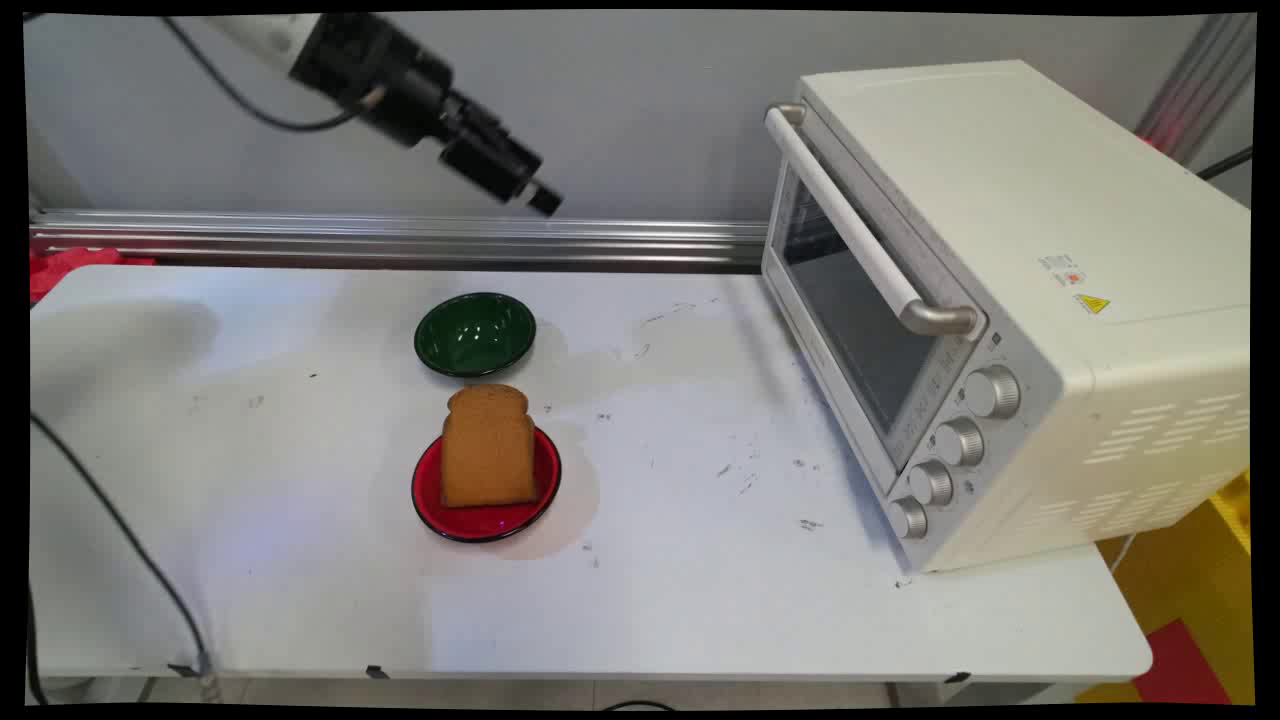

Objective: Open the oven

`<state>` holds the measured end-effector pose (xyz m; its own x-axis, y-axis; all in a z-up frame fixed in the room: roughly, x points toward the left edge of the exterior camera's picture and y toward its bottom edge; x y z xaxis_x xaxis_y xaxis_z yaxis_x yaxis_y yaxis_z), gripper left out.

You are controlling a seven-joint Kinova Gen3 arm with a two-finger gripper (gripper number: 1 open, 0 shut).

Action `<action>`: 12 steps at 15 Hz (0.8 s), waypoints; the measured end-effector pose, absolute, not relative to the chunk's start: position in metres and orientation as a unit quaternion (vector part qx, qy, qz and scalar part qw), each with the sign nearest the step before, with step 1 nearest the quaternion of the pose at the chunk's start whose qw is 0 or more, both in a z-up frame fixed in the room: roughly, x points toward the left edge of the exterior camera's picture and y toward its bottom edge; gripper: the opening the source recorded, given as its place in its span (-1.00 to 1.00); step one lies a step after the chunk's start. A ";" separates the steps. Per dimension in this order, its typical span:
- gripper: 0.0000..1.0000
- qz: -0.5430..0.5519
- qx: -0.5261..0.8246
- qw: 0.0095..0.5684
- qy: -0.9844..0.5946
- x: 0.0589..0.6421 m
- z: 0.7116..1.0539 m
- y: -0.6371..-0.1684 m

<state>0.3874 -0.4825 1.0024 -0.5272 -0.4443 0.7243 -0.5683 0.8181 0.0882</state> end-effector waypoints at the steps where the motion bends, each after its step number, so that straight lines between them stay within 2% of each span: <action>1: 1.00 0.081 0.289 0.395 -0.868 0.378 1.010 -0.489; 12: 1.00 0.074 0.275 0.419 -0.862 0.309 1.060 -0.523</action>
<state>0.3089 -0.5229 1.0603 -0.4981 -0.4118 0.7631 -0.5352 0.8384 0.1031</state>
